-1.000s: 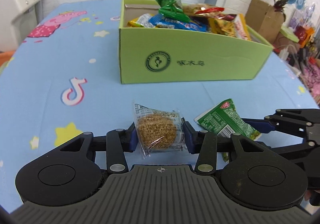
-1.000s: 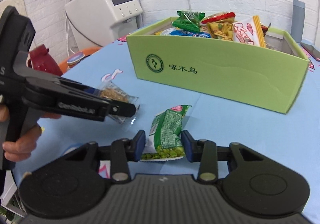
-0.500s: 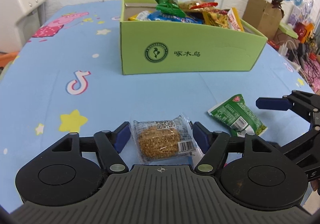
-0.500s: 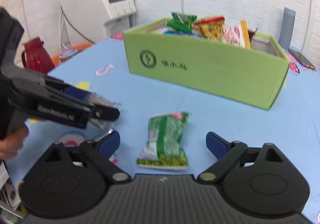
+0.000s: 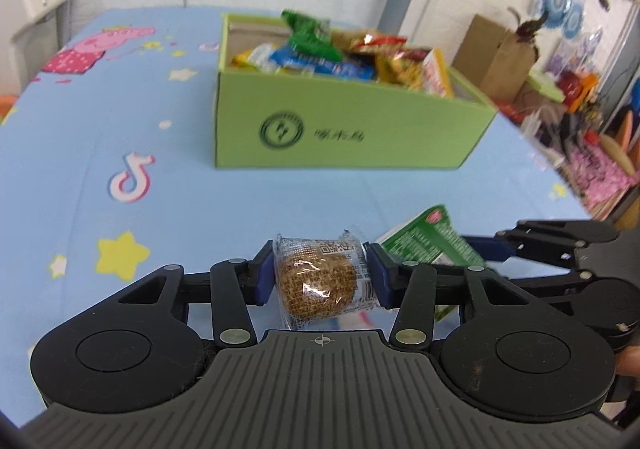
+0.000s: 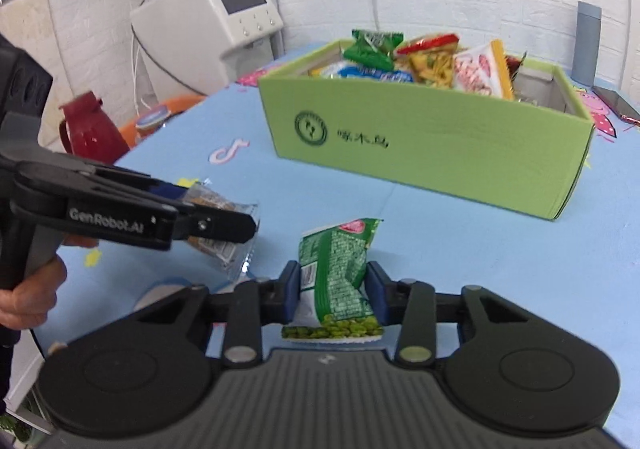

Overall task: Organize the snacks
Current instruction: 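Carry the cake pack with the left gripper and drop it into the box, then move the left gripper to the last green pea bag and grasp it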

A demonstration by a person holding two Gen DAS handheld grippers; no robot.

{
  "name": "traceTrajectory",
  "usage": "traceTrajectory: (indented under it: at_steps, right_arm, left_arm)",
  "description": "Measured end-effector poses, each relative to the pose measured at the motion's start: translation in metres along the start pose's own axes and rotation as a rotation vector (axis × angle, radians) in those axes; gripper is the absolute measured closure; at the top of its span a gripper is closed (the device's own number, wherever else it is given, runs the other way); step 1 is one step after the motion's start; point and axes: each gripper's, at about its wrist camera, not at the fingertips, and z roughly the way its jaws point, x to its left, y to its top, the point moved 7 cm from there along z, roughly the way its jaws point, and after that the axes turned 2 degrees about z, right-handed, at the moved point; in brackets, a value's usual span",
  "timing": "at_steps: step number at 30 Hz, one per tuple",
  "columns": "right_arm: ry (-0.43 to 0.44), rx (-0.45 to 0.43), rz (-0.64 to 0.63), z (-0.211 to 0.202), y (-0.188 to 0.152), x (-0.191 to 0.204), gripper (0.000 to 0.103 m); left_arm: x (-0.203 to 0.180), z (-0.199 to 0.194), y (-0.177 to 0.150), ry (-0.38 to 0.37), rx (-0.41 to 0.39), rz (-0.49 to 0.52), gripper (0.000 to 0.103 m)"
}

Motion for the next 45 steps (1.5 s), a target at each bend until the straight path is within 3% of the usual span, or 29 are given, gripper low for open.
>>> traceTrajectory:
  at_steps: [5, 11, 16, 17, 19, 22, 23, 25, 26, 28, 30, 31, 35, 38, 40, 43, 45]
  right_arm:
    - [0.053, -0.056, 0.032, -0.023, 0.015, 0.0, 0.059]
    - [0.01, -0.187, 0.001, -0.031, 0.085, -0.021, 0.057]
    - [-0.08, -0.226, -0.013, 0.012, 0.149, -0.054, 0.057]
    - [-0.092, -0.215, -0.001, 0.026, 0.154, -0.062, 0.05]
    - [-0.106, -0.157, 0.023, 0.059, 0.156, -0.077, 0.048]
    - [-0.082, -0.135, 0.034, 0.078, 0.147, -0.084, 0.036]
    - [-0.073, -0.162, 0.035, 0.074, 0.146, -0.083, 0.033]
    - [-0.081, -0.254, 0.013, 0.049, 0.146, -0.076, 0.013]
    - [-0.089, -0.307, 0.003, 0.034, 0.146, -0.07, 0.01]
    - [-0.047, -0.363, -0.022, 0.008, 0.143, -0.057, 0.01]
    - [0.0, -0.367, -0.035, -0.01, 0.134, -0.046, 0.01]
    - [0.013, -0.361, -0.04, -0.016, 0.127, -0.042, 0.01]
    - [0.037, -0.247, -0.02, -0.016, 0.08, -0.034, 0.009]
    - [0.034, -0.124, 0.026, -0.003, 0.036, -0.034, 0.01]
    - [0.036, -0.05, 0.048, 0.008, 0.006, -0.028, 0.01]
    - [0.046, -0.018, 0.034, 0.016, -0.016, -0.011, 0.01]
    - [0.024, -0.017, 0.003, 0.02, -0.017, -0.002, 0.01]
  left_arm:
    - [-0.006, -0.017, 0.033, -0.057, -0.057, -0.006, 0.071]
    - [-0.004, -0.013, 0.106, -0.048, -0.155, 0.0, 0.07]
    - [-0.003, 0.027, 0.163, -0.049, -0.178, 0.007, 0.069]
    - [-0.001, 0.043, 0.171, -0.042, -0.164, 0.007, 0.069]
    - [0.007, 0.08, 0.178, -0.001, -0.11, 0.006, 0.069]
    - [0.015, 0.106, 0.174, 0.043, -0.085, 0.036, 0.066]
    - [0.015, 0.104, 0.174, 0.038, -0.104, 0.045, 0.066]
    - [0.016, 0.096, 0.175, 0.015, -0.135, 0.04, 0.067]
    - [0.016, 0.09, 0.176, 0.004, -0.152, 0.036, 0.067]
    - [0.019, 0.079, 0.178, 0.003, -0.174, 0.032, 0.069]
    - [0.02, 0.059, 0.179, 0.0, -0.216, 0.018, 0.056]
    - [0.021, 0.049, 0.178, -0.006, -0.236, 0.01, 0.045]
    - [0.012, 0.009, 0.152, -0.036, -0.255, 0.007, 0.042]
    - [-0.001, -0.003, 0.106, -0.082, -0.201, 0.014, 0.04]
    - [-0.013, 0.007, 0.071, -0.126, -0.109, 0.009, 0.042]
    - [-0.026, 0.036, 0.03, -0.144, 0.032, -0.002, 0.054]
    - [-0.035, 0.05, 0.02, -0.168, 0.085, -0.007, 0.055]
